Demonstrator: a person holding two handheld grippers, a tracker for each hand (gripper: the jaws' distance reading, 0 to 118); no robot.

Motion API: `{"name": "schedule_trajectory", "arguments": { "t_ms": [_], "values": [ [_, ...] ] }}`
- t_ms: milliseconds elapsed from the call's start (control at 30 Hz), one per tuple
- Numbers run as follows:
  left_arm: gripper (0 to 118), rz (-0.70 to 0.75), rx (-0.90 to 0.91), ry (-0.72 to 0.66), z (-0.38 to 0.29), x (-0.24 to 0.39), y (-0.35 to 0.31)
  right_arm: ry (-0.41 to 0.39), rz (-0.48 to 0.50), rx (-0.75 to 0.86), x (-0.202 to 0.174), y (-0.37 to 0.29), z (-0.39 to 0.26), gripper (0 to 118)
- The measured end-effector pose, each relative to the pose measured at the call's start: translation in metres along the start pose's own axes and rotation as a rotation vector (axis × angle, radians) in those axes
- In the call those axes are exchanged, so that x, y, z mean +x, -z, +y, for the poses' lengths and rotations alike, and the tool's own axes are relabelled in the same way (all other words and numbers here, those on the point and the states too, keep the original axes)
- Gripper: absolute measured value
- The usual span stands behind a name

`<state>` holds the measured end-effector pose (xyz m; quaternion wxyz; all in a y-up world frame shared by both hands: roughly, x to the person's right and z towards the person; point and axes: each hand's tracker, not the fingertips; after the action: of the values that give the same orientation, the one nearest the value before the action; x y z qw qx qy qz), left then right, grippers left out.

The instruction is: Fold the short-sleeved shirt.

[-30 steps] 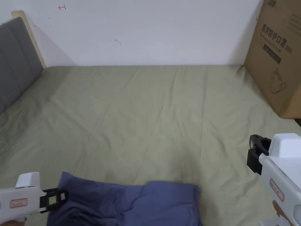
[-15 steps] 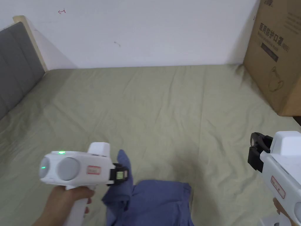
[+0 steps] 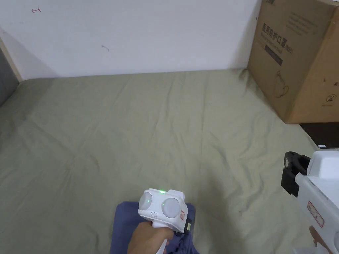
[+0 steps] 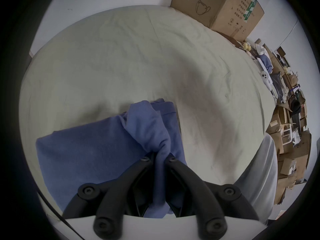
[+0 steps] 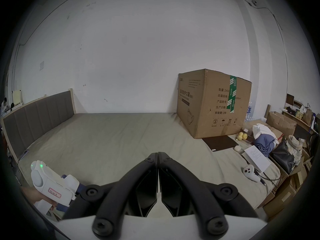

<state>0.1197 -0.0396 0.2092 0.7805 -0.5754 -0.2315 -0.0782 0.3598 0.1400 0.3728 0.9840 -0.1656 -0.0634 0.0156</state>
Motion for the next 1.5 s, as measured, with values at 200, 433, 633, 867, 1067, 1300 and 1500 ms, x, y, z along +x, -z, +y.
{"name": "schedule_trajectory", "arguments": {
  "t_ms": [200, 433, 633, 867, 1067, 1300, 1500],
  "values": [
    [87, -0.16, 0.119, -0.056, -0.001, -0.008, -0.047, 0.007, -0.012, -0.005, 0.004, 0.001, -0.001, 0],
    [99, -0.009, 0.563, -0.123, -0.026, -0.037, -0.128, 0.003, 0.015, 0.007, -0.008, 0.004, 0.005, 0],
    [97, 0.249, 0.666, -0.09, -0.051, -0.068, -0.12, -0.004, 0.041, 0.013, -0.02, 0.006, 0.009, 0],
    [3, 0.212, 0.653, -0.126, -0.08, -0.074, -0.072, -0.014, 0.06, 0.004, -0.026, 0.006, 0.008, 0],
    [0, 0.092, 0.546, -0.07, -0.094, -0.043, -0.035, -0.014, 0.05, -0.008, -0.02, 0.006, 0.004, 0],
    [0, 0.024, 0.45, 0.045, -0.087, 0.026, -0.016, -0.015, 0.023, -0.031, -0.007, 0.004, -0.004, 0],
    [0, 0.057, 0.419, 0.055, -0.086, 0.038, 0.011, -0.008, -0.002, -0.054, 0.003, 0.002, -0.01, 0]
  ]
}}
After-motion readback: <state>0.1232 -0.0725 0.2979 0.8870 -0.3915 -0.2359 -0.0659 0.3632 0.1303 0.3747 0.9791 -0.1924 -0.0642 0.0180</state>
